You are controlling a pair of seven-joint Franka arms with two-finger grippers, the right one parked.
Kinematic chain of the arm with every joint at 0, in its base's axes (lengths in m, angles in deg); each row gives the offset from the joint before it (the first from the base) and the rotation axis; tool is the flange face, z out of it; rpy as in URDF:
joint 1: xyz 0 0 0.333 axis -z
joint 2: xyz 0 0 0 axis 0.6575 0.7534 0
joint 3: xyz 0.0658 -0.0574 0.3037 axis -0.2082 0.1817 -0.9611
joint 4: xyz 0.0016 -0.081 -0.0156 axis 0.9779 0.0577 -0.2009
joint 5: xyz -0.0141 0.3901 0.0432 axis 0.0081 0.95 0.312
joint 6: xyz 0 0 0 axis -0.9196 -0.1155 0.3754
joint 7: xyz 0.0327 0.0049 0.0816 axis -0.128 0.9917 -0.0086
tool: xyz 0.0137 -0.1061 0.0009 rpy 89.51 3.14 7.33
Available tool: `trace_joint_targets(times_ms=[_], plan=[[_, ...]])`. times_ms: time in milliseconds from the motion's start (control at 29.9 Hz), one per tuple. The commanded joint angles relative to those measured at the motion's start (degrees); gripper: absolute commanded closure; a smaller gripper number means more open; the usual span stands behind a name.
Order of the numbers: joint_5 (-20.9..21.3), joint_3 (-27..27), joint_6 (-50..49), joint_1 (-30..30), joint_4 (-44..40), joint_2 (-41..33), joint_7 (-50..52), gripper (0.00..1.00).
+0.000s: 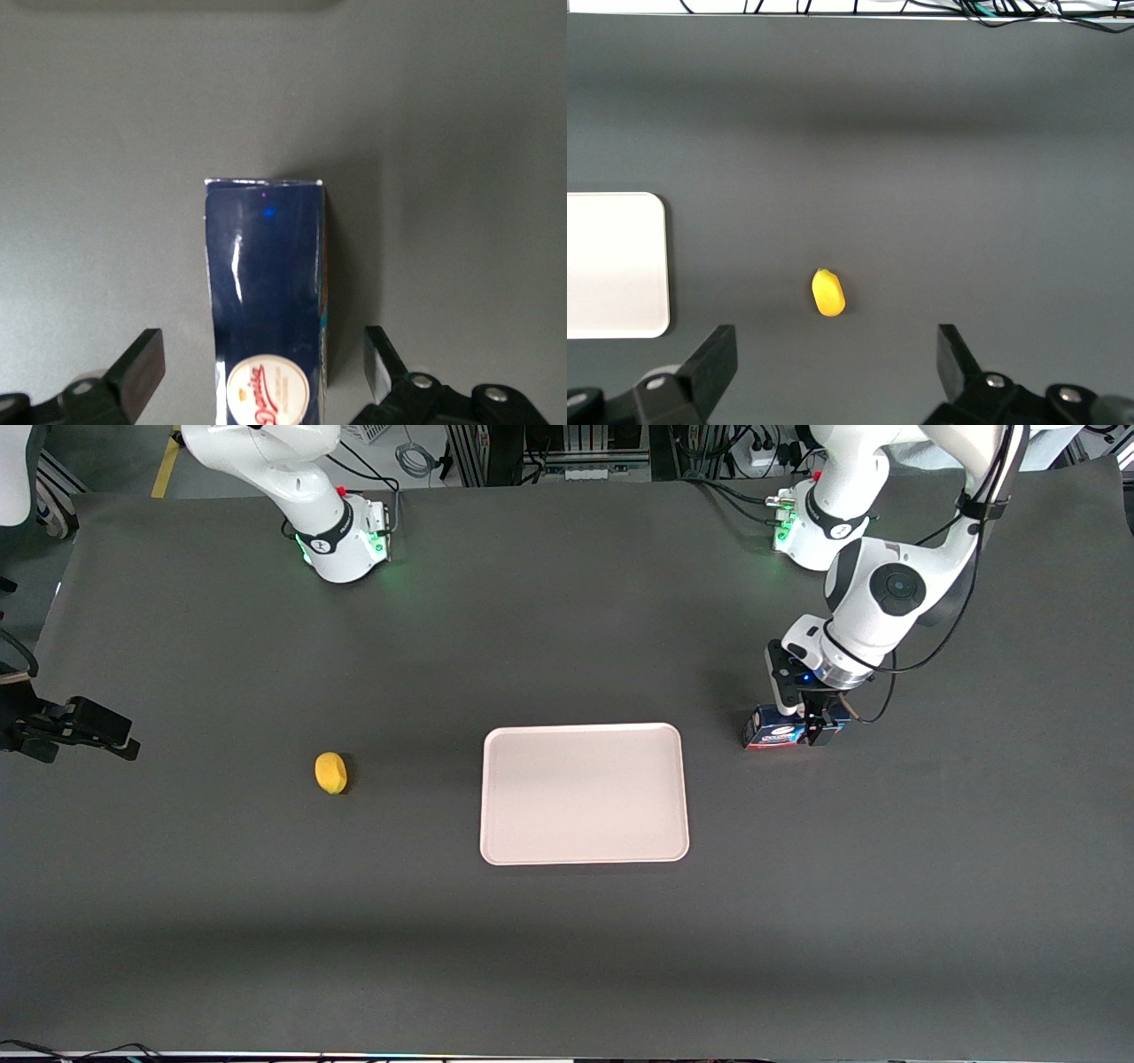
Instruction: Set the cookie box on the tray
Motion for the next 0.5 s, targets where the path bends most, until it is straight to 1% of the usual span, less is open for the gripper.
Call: trace_joint_targets(times_ms=[0,267,368,401,468], plan=[[-0.64,0.37,1.24,-0.69,0.36,0.44,0.61,0.00],[-0.55,0.37,1.94,-0.77,0.36,1.49,0.61,0.00],[-0.55,0.37,2.73,-0.77,0.36,2.11,0.70,0.02],[-0.55,0.37,2.91,-0.77,0.27,2.28,0.70,0.05],[-0.55,0.37,3.17,-0.69,0.27,2.55,0.79,0.19]])
